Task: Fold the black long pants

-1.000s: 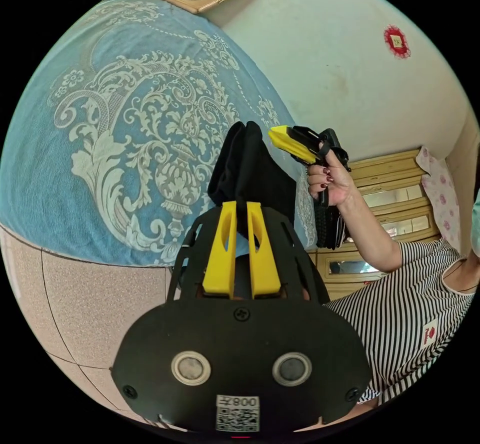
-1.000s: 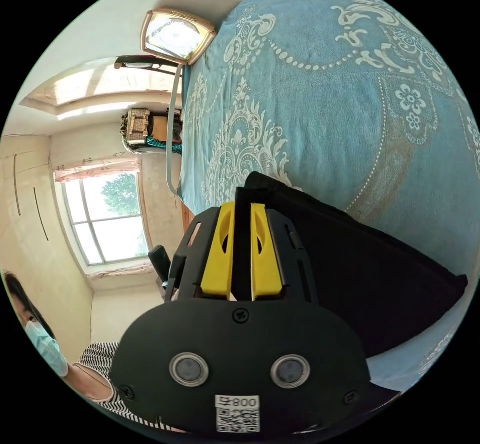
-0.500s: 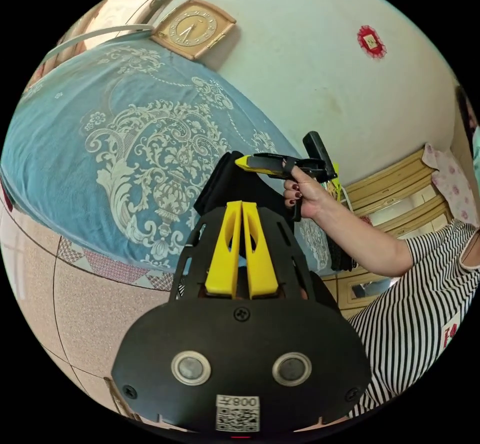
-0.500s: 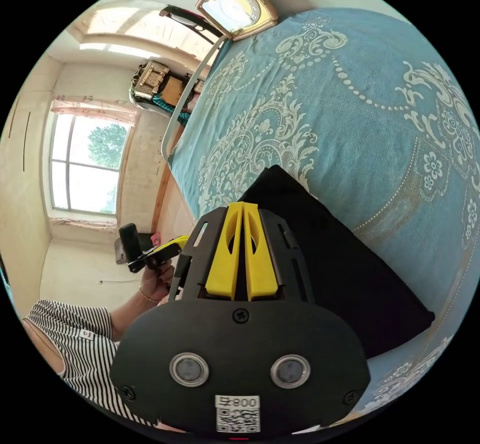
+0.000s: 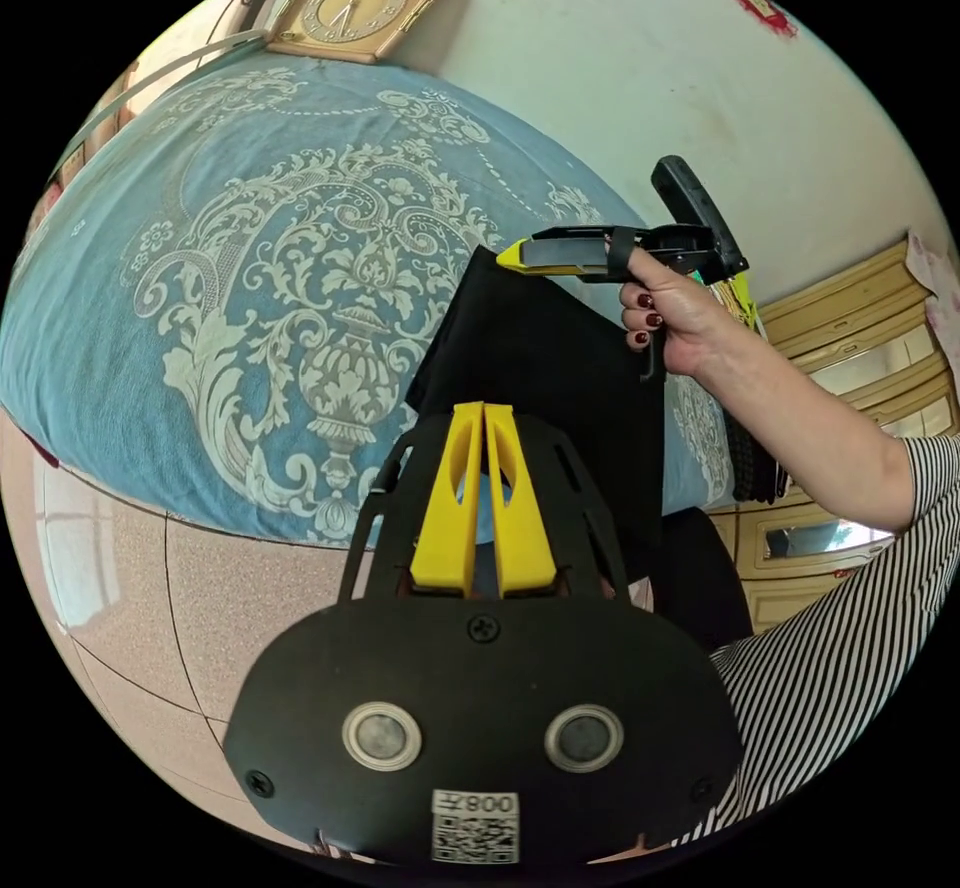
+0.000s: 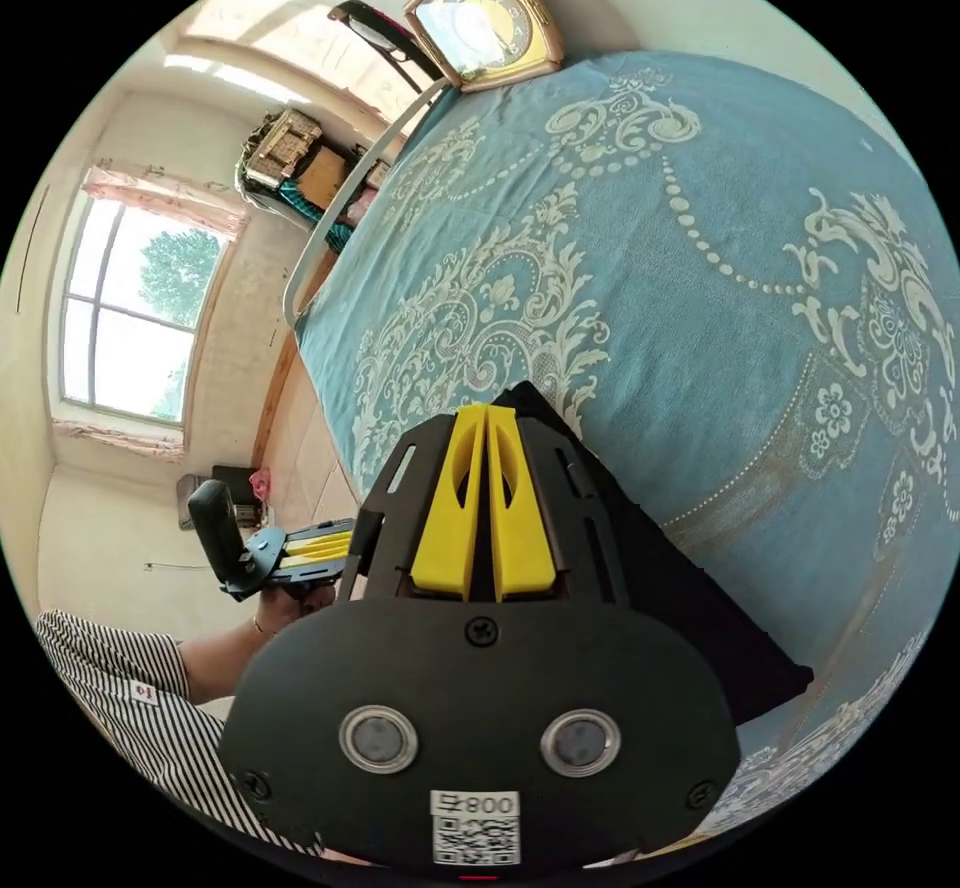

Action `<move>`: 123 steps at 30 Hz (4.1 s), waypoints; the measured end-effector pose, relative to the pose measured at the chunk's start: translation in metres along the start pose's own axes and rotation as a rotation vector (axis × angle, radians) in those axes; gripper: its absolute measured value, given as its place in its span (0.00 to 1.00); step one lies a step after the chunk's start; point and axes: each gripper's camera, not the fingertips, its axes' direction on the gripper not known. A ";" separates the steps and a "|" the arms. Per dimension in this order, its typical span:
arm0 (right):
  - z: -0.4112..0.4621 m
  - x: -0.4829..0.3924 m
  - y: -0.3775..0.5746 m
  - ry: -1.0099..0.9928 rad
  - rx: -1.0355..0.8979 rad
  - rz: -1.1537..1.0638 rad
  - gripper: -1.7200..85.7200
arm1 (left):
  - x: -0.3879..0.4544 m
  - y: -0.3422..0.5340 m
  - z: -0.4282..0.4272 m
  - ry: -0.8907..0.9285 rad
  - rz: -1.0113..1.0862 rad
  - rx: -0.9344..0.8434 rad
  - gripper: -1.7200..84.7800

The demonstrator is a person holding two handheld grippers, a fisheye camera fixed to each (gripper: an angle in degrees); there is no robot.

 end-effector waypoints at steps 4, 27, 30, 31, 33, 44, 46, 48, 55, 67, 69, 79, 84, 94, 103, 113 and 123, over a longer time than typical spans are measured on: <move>0.009 0.004 -0.007 -0.026 -0.036 0.014 0.02 | 0.012 0.008 0.003 -0.020 0.019 -0.019 0.02; -0.011 0.070 0.254 -0.130 0.072 0.165 0.07 | 0.110 0.083 0.041 0.092 0.159 -0.193 0.05; 0.007 0.103 0.295 -0.264 0.075 0.288 0.10 | 0.103 0.111 0.051 0.225 0.089 -0.228 0.08; 0.018 0.114 0.310 -0.307 0.081 0.336 0.11 | 0.102 0.122 0.058 0.254 0.071 -0.254 0.09; 0.037 0.130 0.328 -0.390 0.077 0.405 0.13 | 0.099 0.135 0.070 0.292 0.038 -0.294 0.10; 0.124 0.181 0.353 -0.669 0.071 0.454 0.06 | 0.049 0.172 0.111 0.518 -0.197 -0.337 0.16; 0.122 0.188 0.358 -0.730 0.097 0.439 0.05 | 0.032 0.179 0.120 0.616 -0.298 -0.298 0.16; 0.121 0.194 0.363 -0.792 0.129 0.437 0.05 | 0.017 0.186 0.133 0.726 -0.394 -0.252 0.15; 0.144 0.220 0.378 -0.778 0.130 0.426 0.06 | -0.007 0.190 0.159 0.867 -0.546 -0.120 0.08; 0.216 0.279 0.422 -0.860 0.178 0.507 0.06 | -0.016 0.183 0.185 0.861 -0.565 -0.121 0.08; 0.225 0.285 0.424 -0.873 0.176 0.502 0.05 | -0.017 0.180 0.187 0.881 -0.566 -0.097 0.09; 0.234 0.315 0.446 -0.871 0.230 0.421 0.03 | -0.041 0.164 0.186 0.867 -0.669 0.116 0.17; 0.237 0.330 0.453 -0.858 0.243 0.371 0.03 | -0.048 0.139 0.198 0.887 -0.738 0.241 0.19; 0.265 0.382 0.504 -0.821 0.251 0.349 0.03 | -0.007 0.049 0.262 0.881 -0.814 0.293 0.10; 0.278 0.447 0.616 -0.846 0.328 0.326 0.03 | 0.147 -0.047 0.255 0.729 -0.484 0.209 0.08; 0.257 0.506 0.813 -0.815 0.558 0.246 0.03 | 0.395 -0.165 0.332 0.800 -0.192 0.011 0.07; 0.179 0.613 1.018 -0.626 0.946 0.263 0.03 | 0.779 -0.332 0.495 0.888 0.206 -0.243 0.07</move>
